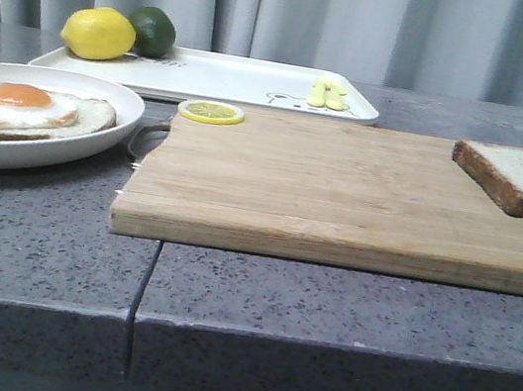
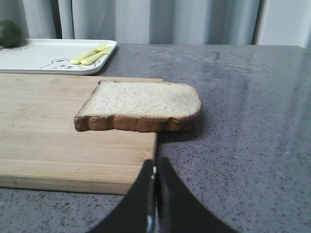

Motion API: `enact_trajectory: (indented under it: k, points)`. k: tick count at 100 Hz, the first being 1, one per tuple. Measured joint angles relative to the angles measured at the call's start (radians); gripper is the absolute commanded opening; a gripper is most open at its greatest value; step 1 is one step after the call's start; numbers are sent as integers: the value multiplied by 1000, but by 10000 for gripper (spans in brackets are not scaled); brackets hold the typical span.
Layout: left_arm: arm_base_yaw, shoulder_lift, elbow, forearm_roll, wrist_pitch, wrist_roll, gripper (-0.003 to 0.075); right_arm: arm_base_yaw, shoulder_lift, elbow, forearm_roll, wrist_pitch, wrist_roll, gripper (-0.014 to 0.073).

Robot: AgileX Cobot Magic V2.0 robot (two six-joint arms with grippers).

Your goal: Place bread and move sandwich to tray

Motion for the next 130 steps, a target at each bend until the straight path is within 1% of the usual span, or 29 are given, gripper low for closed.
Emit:
enact_trajectory:
  k: [84, 101, 108, 117, 130]
  points:
    - [0, 0, 0, 0, 0, 0, -19, 0, 0, 0, 0, 0, 0, -117]
    - [0, 0, 0, -2, -16, 0, -19, 0, 0, 0, 0, -60, 4, -117]
    - [0, 0, 0, -29, -42, 0, -19, 0, 0, 0, 14, -72, 17, -117]
    - [0, 0, -2, -100, -72, 0, -19, 0, 0, 0, 46, -78, 28, -117]
    - [0, 0, -33, -206, -70, 0, -19, 0, 0, -14, 101, -61, 35, -117]
